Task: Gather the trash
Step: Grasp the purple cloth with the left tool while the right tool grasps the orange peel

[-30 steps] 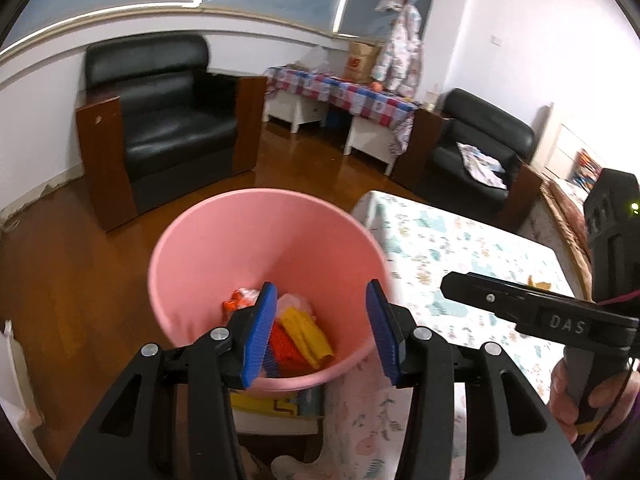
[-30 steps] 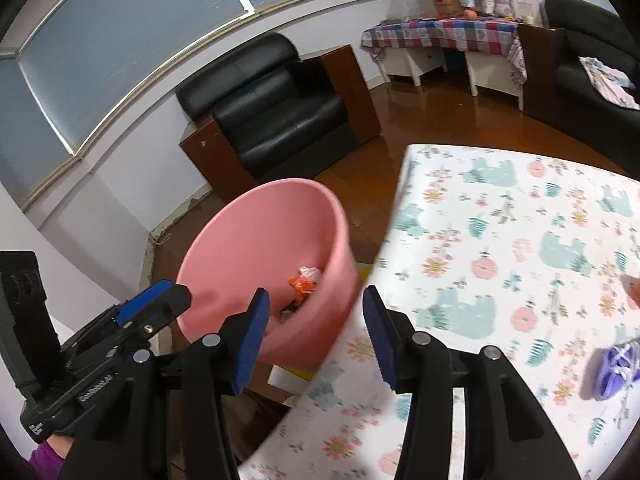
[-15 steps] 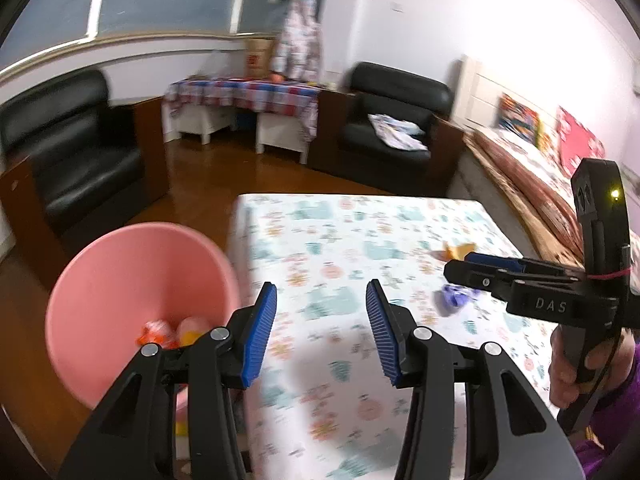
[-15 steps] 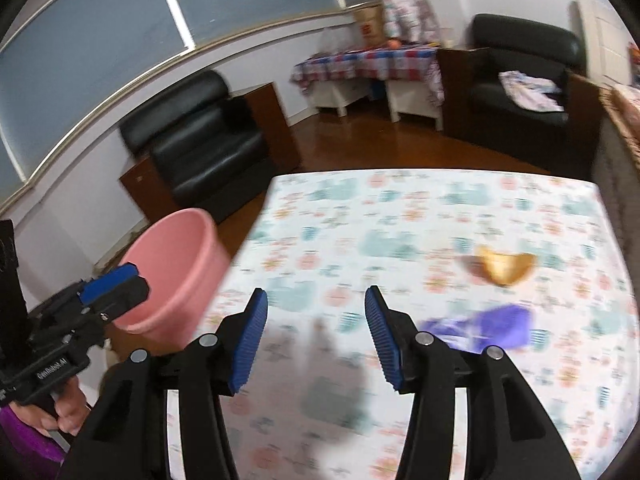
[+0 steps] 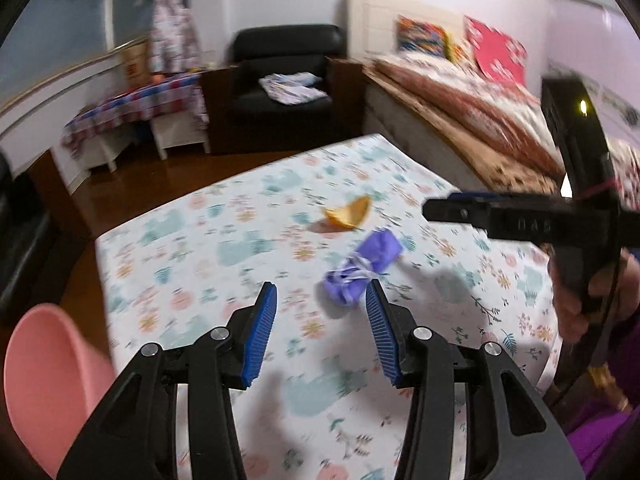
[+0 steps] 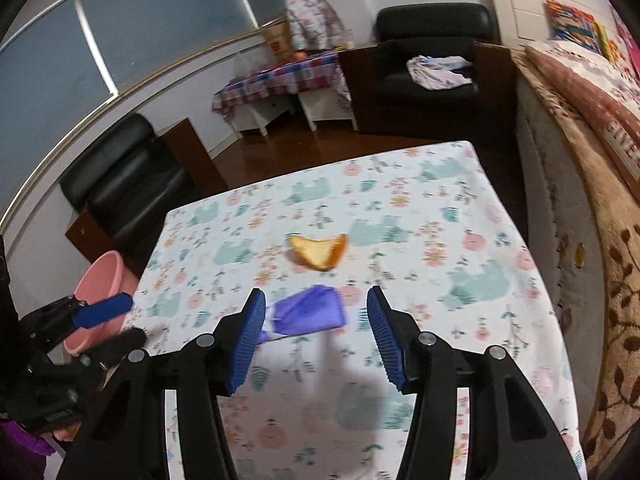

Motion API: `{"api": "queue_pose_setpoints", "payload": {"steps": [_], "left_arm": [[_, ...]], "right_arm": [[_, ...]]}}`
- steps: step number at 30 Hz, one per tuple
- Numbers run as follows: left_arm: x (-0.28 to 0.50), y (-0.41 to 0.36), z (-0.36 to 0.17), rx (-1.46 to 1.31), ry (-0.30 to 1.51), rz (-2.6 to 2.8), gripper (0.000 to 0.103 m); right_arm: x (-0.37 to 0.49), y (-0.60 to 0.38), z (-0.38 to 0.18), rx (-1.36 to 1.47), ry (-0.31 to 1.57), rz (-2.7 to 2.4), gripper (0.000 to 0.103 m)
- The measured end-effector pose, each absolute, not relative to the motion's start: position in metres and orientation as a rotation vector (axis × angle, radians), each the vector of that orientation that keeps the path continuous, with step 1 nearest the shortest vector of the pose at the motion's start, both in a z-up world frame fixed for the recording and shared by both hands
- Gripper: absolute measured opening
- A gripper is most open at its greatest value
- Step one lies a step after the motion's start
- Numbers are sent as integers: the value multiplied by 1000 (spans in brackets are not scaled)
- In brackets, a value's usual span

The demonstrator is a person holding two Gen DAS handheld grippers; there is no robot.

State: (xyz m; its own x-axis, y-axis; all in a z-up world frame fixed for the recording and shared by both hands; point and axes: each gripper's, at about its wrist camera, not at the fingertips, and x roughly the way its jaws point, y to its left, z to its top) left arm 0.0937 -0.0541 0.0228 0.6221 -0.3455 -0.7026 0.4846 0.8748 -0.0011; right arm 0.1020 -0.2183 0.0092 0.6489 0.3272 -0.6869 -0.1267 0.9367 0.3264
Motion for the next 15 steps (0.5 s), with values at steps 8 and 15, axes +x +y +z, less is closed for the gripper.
{"api": "queue_pose_setpoints", "payload": {"steps": [8, 15], "left_arm": [[125, -108, -10, 313, 829, -558, 47], [145, -122, -37, 394, 873, -539, 47]], "right_arm": [[111, -250, -10, 336, 852, 237, 53], [123, -263, -23, 378, 873, 239, 53]]}}
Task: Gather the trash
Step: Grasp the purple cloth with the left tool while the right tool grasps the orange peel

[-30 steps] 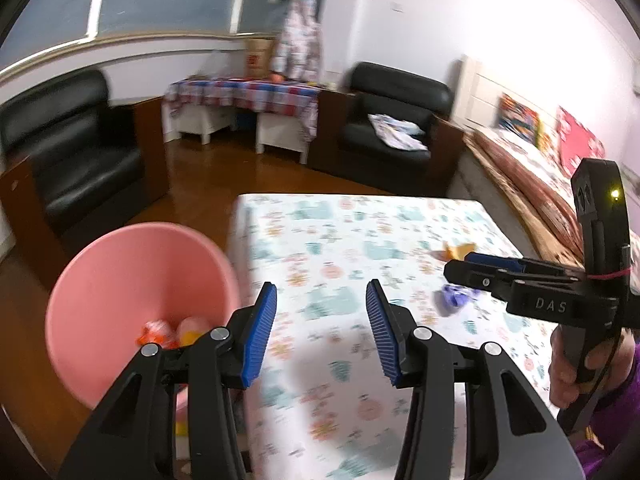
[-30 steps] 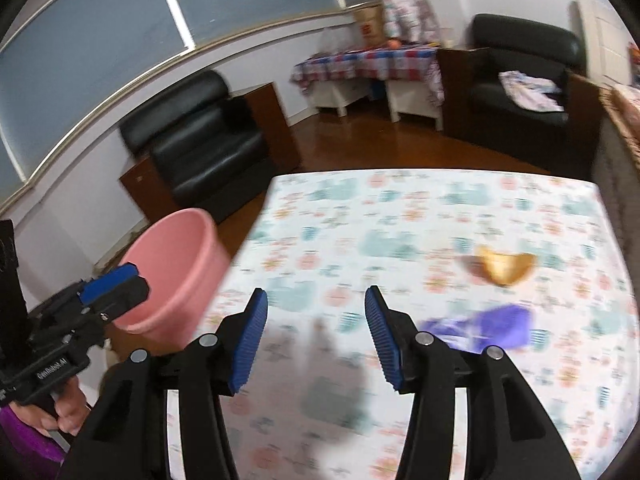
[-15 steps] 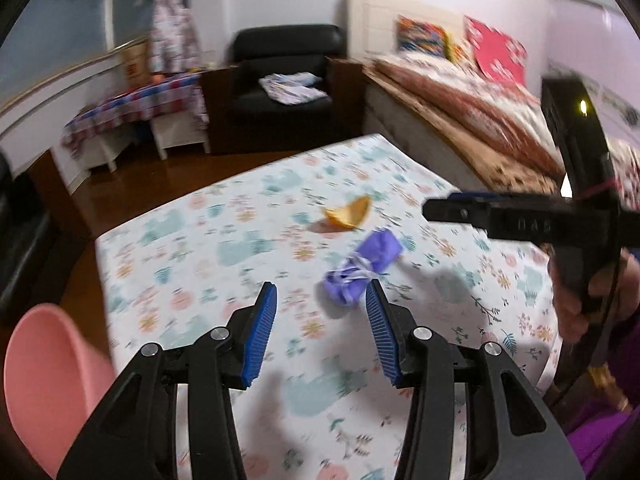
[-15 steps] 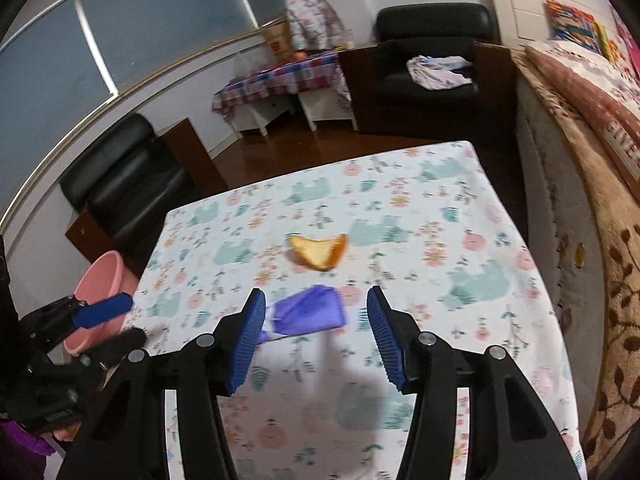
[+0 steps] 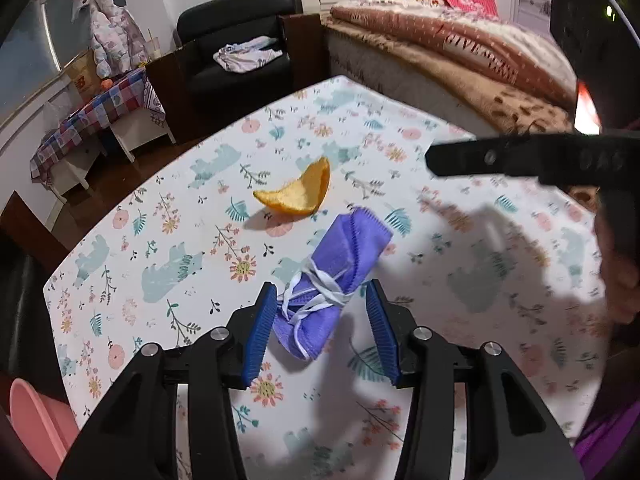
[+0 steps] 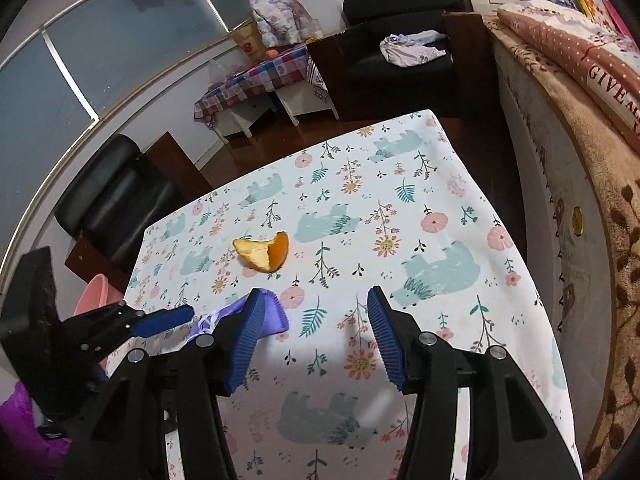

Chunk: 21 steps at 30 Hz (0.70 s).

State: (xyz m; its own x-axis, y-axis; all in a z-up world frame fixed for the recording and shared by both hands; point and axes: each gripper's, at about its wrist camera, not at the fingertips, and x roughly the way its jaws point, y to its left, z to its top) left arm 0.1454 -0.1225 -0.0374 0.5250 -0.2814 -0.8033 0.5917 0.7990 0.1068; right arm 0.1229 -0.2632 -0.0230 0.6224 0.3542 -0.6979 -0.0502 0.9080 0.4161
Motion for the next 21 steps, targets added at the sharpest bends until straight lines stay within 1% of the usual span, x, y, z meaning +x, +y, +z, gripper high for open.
{"api": "queue_pose_setpoints", "payload": {"steps": [9, 10, 12, 18, 21], "left_arm": [[151, -115, -52, 373, 863, -521, 46], [150, -116, -52, 370, 859, -520, 44], [149, -115, -51, 357, 856, -523, 33], [148, -110, -49, 287, 853, -516, 25], [145, -106, -46, 257, 857, -515, 24]], "right_arm": [[145, -255, -32, 368, 886, 275, 54], [148, -253, -34, 369, 890, 282, 54], [154, -249, -36, 373, 896, 294, 54], [168, -239, -39, 377, 901, 319, 54], [177, -235, -40, 382, 907, 329, 54]]}}
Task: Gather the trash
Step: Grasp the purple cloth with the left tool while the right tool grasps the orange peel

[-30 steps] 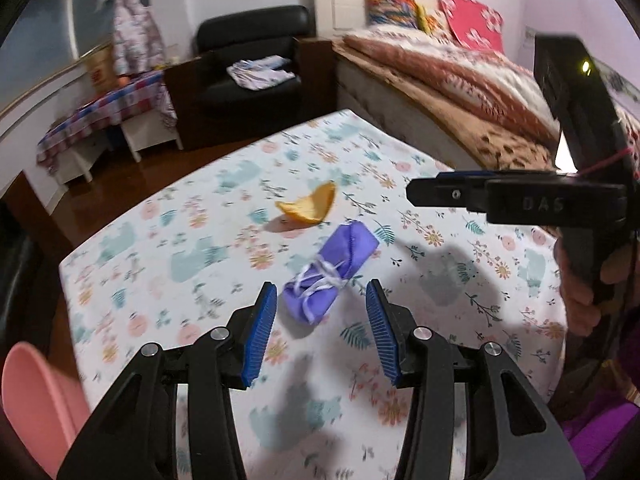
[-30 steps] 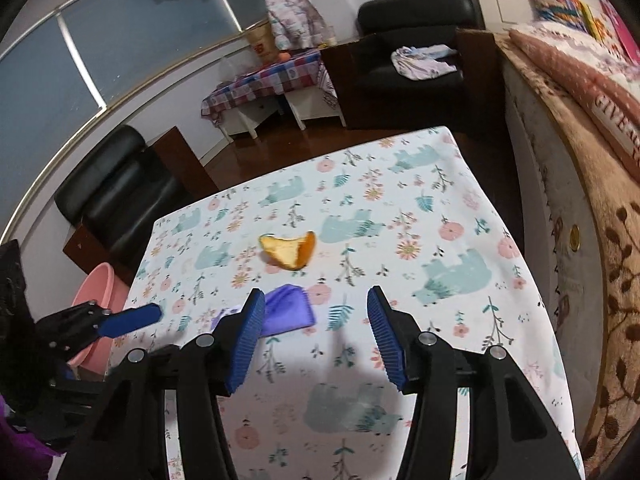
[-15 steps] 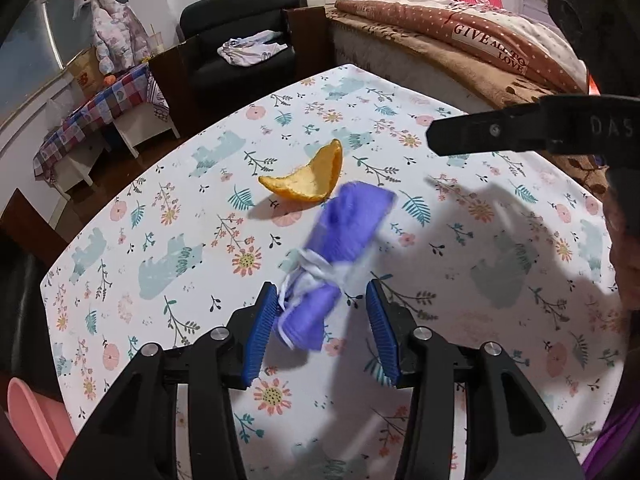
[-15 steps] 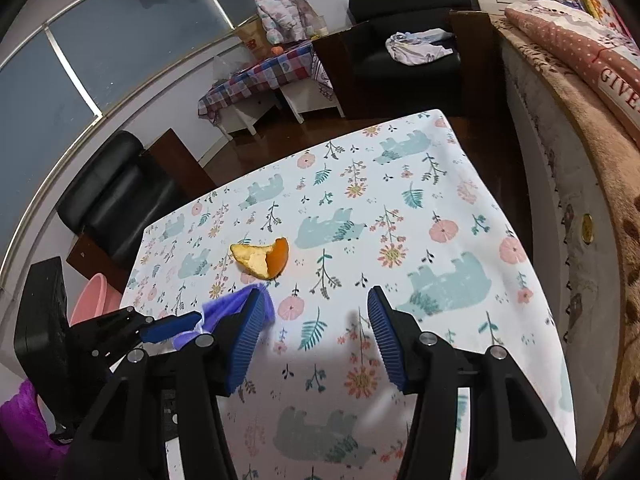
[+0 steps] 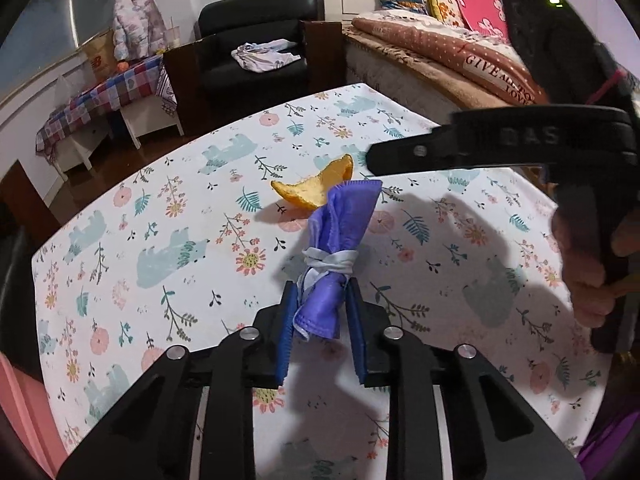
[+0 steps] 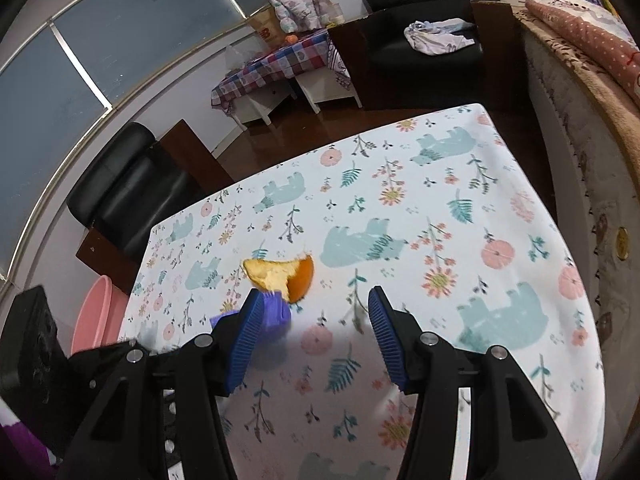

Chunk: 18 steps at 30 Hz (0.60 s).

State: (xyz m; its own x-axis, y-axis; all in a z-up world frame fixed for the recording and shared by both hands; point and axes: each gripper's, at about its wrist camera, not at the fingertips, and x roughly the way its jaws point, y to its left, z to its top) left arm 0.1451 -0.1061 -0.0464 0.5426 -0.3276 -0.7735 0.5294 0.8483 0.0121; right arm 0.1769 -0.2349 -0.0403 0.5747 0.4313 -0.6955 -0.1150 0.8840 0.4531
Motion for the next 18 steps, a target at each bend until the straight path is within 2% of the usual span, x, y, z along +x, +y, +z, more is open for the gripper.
{"api": "queue_pose_setpoints", "payload": {"steps": [13, 14, 15, 17, 18], "left_arm": [[115, -77, -38, 145, 894, -450, 24], [114, -76, -37, 139, 895, -445, 24], [111, -73, -37, 130, 897, -437, 24], [107, -68, -34, 117, 895, -422, 24], [105, -66, -32, 110, 891, -415, 24]], "right_arm": [[209, -200, -61, 344, 966, 303, 52], [209, -198, -61, 331, 963, 291, 44], [210, -197, -61, 316, 964, 275, 30], [210, -198, -64, 317, 975, 261, 10], [210, -199, -66, 333, 985, 260, 9]]}}
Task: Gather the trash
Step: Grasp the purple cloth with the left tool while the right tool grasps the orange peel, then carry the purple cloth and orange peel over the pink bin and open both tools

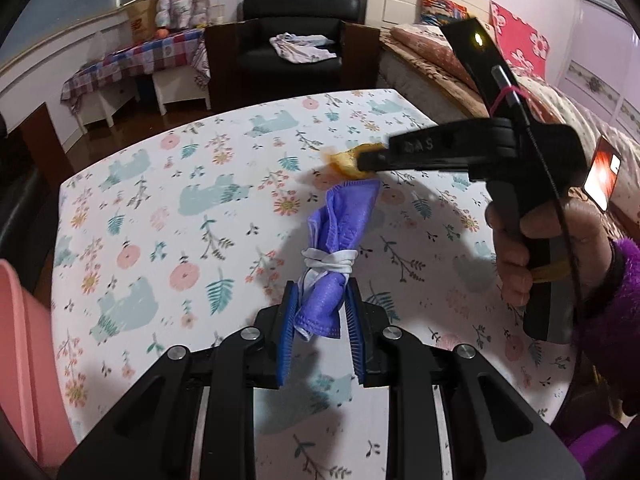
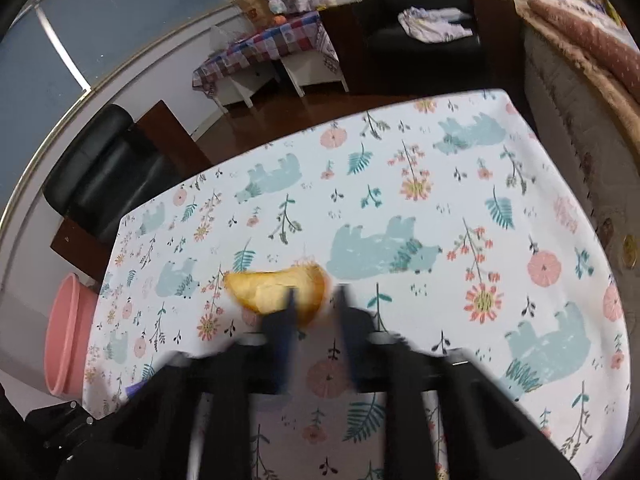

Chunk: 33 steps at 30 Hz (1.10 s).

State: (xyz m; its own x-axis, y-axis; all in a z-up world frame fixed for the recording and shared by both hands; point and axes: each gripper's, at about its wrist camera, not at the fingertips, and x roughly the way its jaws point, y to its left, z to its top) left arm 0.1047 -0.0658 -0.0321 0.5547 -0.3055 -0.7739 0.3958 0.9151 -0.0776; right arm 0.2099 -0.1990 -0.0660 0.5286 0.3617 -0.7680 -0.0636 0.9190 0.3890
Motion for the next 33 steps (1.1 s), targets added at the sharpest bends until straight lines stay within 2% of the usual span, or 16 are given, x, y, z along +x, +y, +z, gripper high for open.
{"api": "queue_pose_setpoints", "payload": {"steps": [3, 15, 33], "left_arm": [[100, -59, -28, 86, 883, -392, 24], [83, -16, 0, -14, 834, -236, 24], [46, 70, 36, -138, 705, 26, 24]], "right_arm": [[203, -203, -64, 356, 972, 259, 6], [159, -184, -20, 296, 869, 306, 6], [128, -85, 23, 162, 834, 489, 6]]}}
